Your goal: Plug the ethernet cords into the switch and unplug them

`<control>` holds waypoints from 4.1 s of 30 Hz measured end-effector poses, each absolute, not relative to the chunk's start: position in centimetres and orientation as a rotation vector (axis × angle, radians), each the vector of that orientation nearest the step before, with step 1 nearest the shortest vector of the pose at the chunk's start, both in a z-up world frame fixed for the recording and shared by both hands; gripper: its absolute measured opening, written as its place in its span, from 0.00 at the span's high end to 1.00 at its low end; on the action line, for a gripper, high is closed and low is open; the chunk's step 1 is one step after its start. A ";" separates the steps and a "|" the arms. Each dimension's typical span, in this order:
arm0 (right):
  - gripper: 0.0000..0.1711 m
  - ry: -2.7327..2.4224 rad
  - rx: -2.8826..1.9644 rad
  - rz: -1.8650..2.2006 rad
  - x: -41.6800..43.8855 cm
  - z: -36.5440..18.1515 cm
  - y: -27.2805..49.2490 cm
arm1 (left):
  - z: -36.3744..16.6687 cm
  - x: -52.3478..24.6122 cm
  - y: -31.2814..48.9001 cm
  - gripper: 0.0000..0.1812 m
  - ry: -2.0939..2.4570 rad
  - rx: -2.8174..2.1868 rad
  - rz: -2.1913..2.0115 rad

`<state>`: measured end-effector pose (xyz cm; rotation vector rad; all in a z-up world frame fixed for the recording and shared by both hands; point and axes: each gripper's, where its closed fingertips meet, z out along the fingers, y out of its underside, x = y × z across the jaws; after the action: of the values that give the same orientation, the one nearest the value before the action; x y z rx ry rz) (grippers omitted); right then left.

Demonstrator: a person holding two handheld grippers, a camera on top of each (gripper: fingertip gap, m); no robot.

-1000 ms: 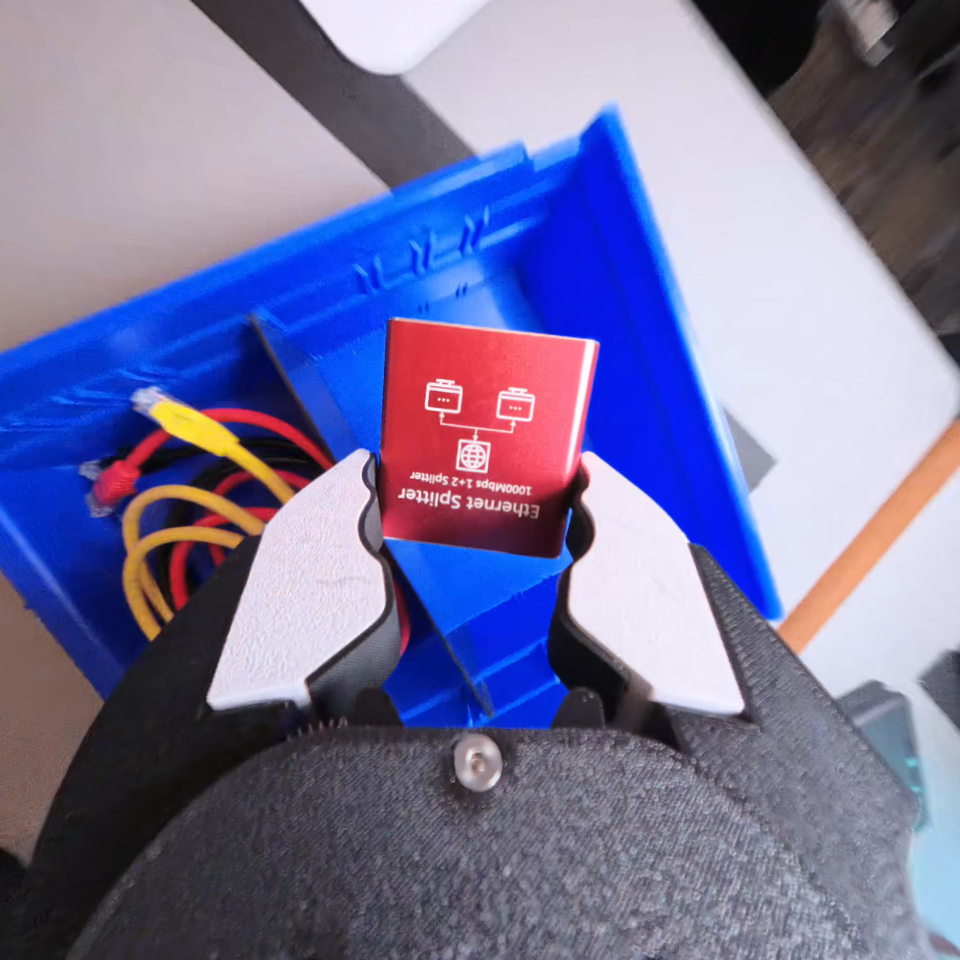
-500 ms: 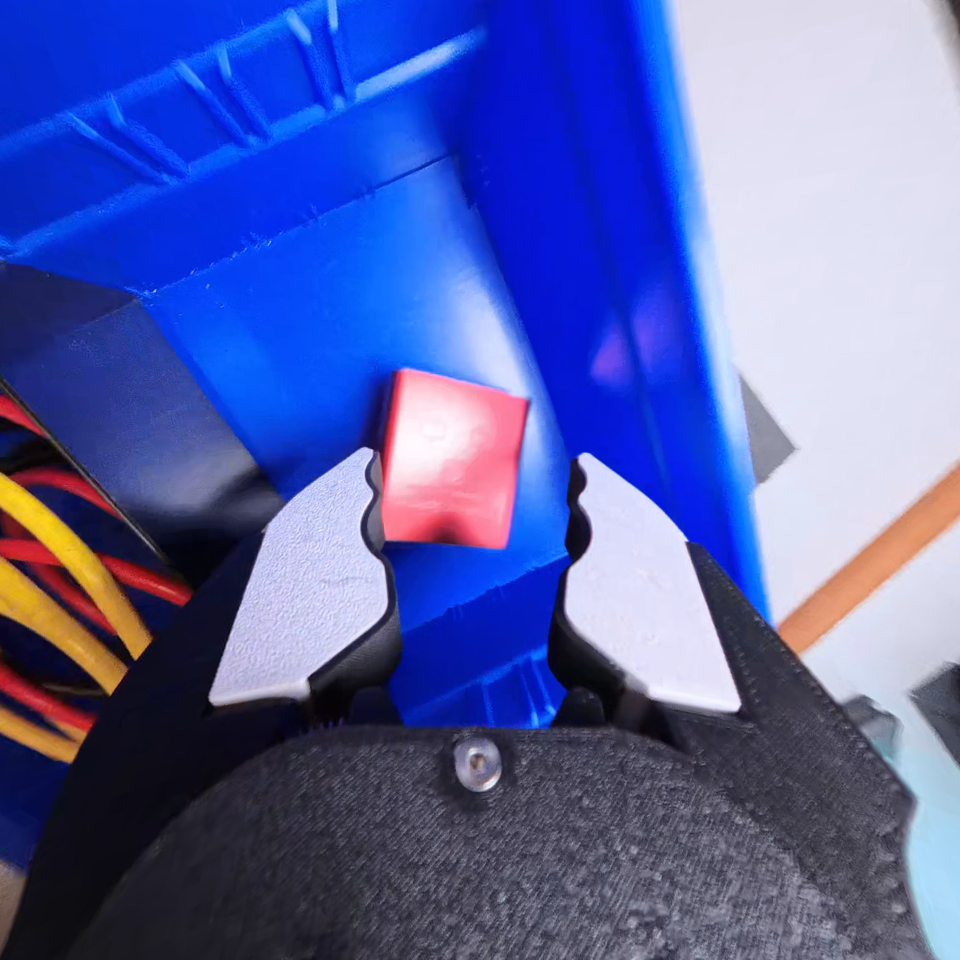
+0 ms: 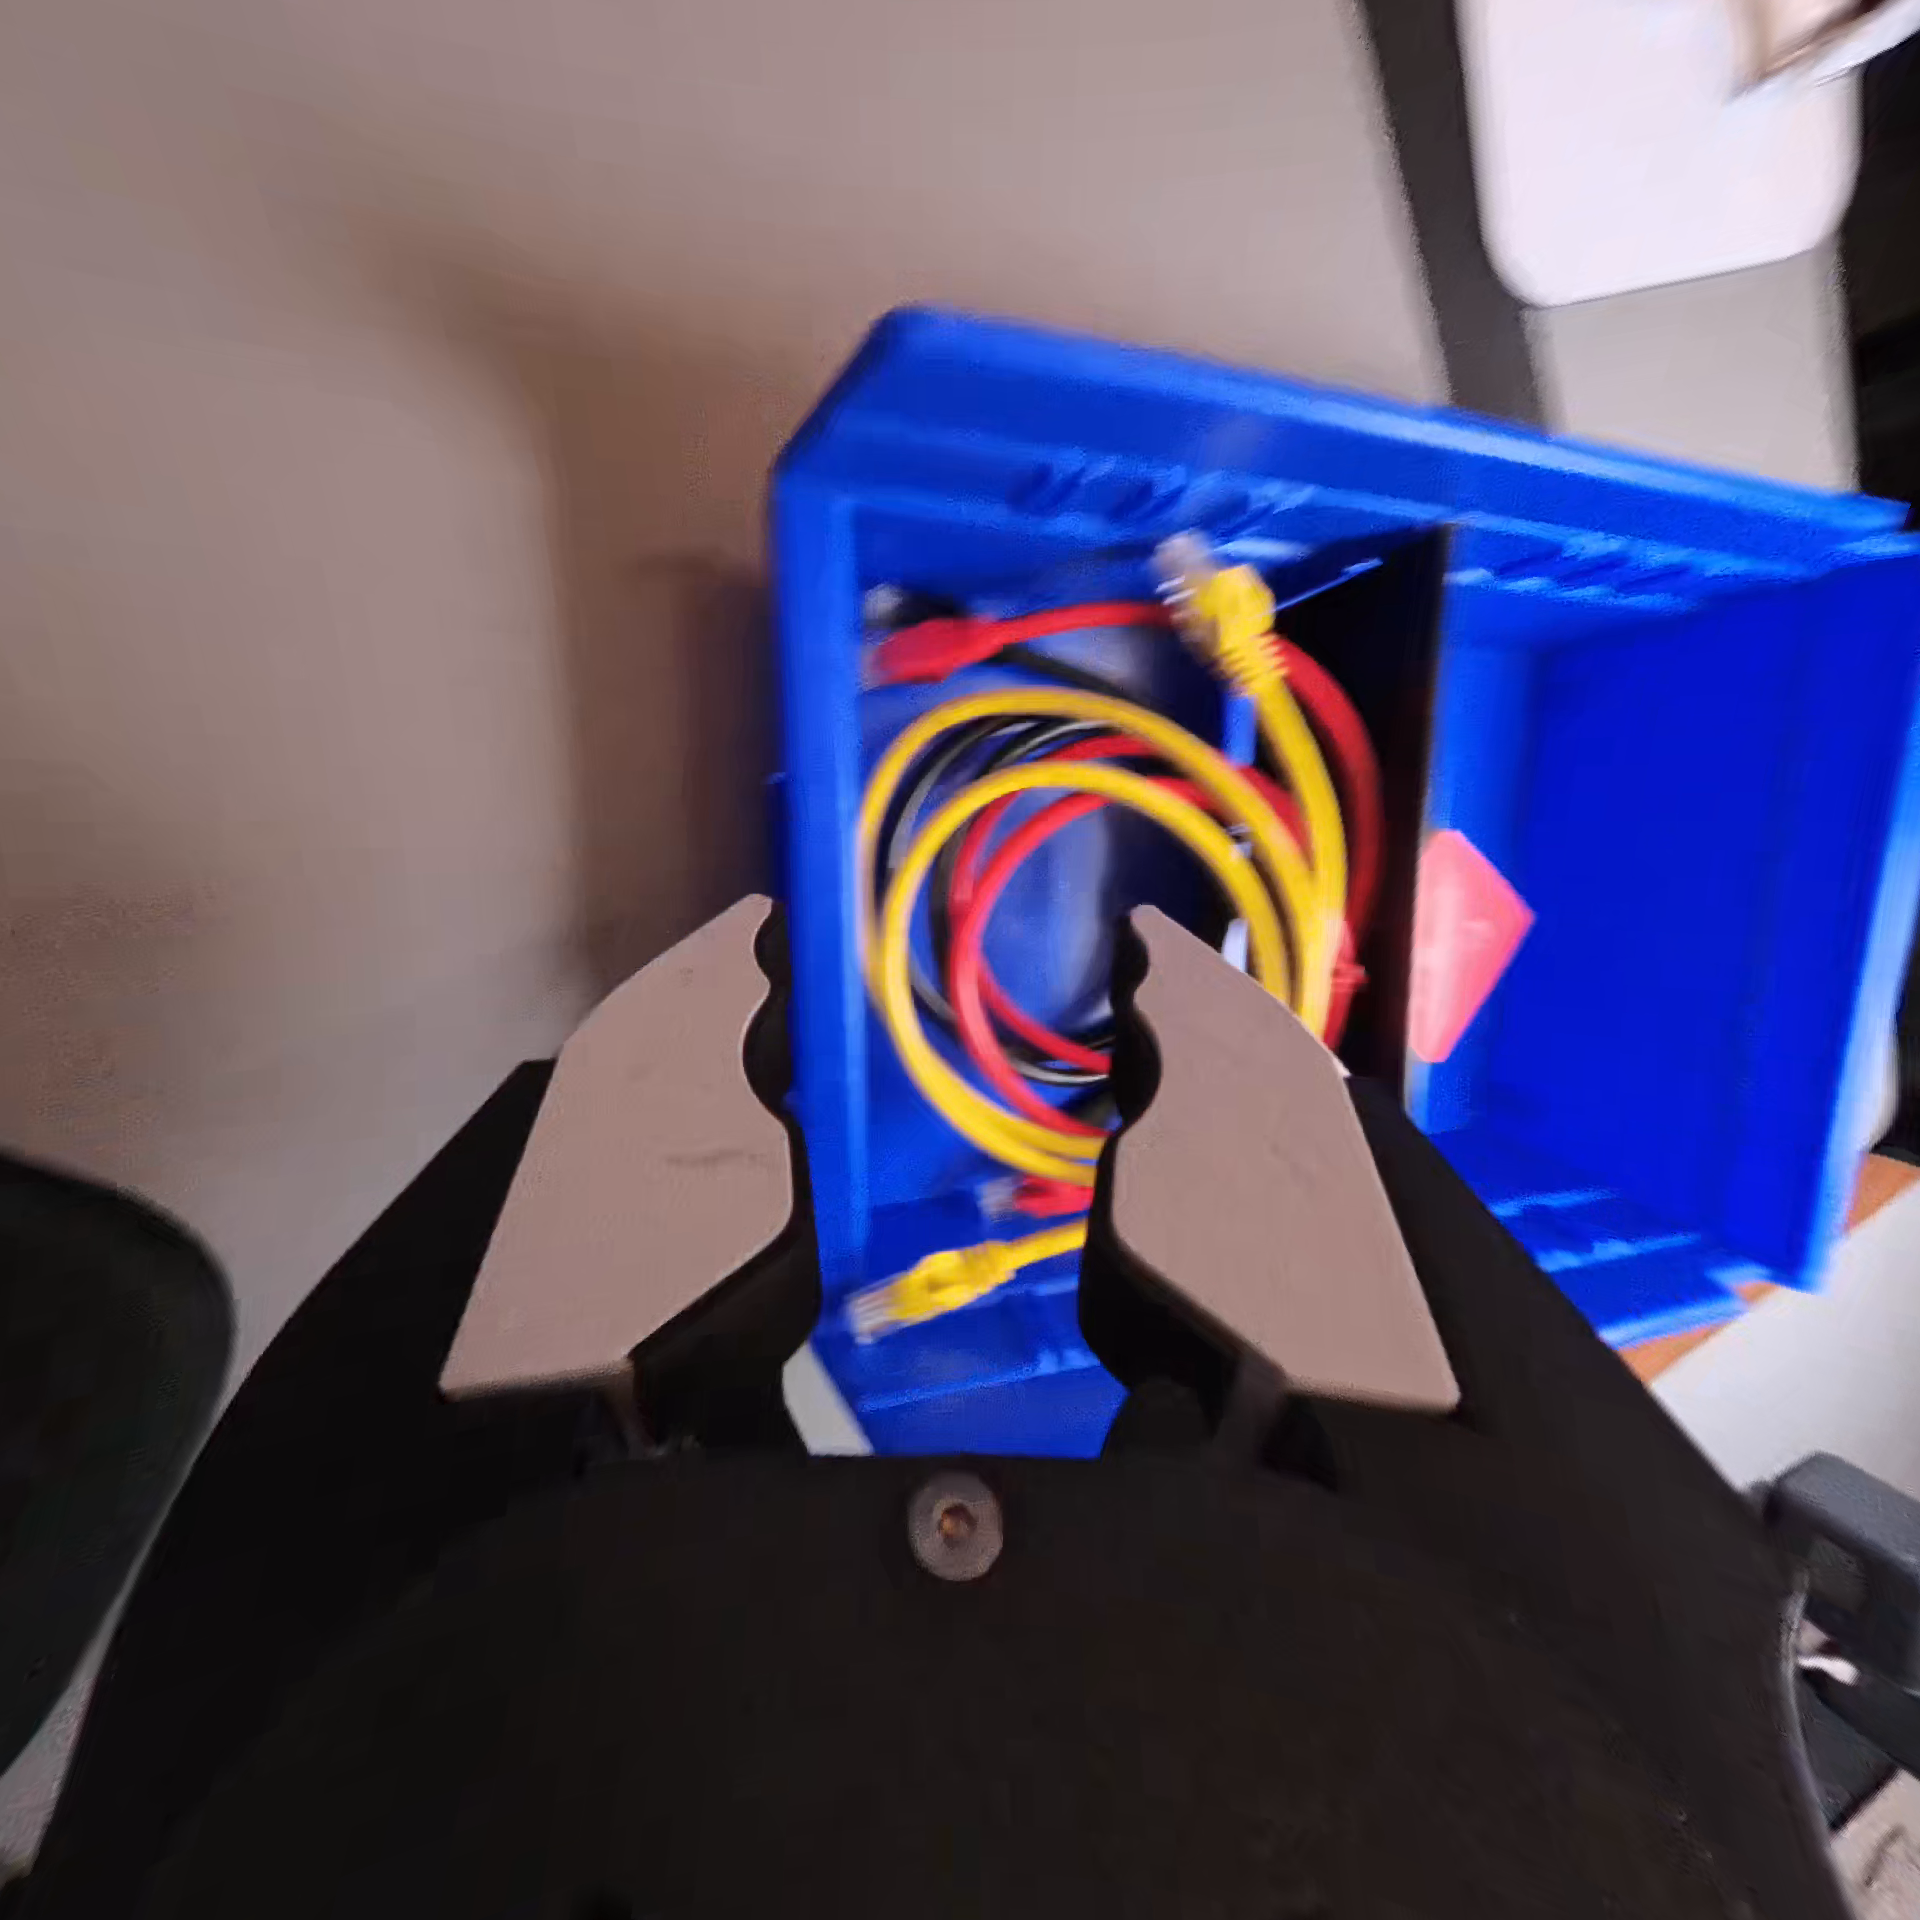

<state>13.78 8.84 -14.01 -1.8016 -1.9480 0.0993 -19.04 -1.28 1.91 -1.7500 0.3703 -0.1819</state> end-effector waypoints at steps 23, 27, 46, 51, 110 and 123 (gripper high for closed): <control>0.83 -2.218 -1.472 -0.215 14.2 -21.5 1.4 | -20.9 -23.5 -4.7 0.84 1.001 -2.404 0.444; 0.82 -2.225 -1.330 -0.207 12.9 -21.5 -2.1 | -20.9 -18.3 -3.1 0.84 1.151 -2.301 0.382; 0.73 -0.818 -1.802 0.630 22.1 -14.2 -4.4 | -15.1 -0.3 -8.5 0.73 0.706 -1.964 -0.657; 0.72 -0.772 -1.886 0.596 20.0 -15.1 -0.9 | -15.6 3.1 -6.2 0.70 0.473 -1.973 -0.619; 0.85 -1.235 -1.710 0.854 -19.9 -16.1 -9.1 | -16.0 -32.5 -20.3 0.85 -0.262 -1.941 0.054; 0.61 -1.561 -1.582 0.753 -13.0 -12.2 -5.7 | -12.9 -25.5 -19.6 0.72 0.314 -2.167 0.170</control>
<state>-12.96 -5.71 -12.22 -1.5820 -1.5605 0.7531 -25.50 -19.64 -12.94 -2.1670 0.3143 0.1704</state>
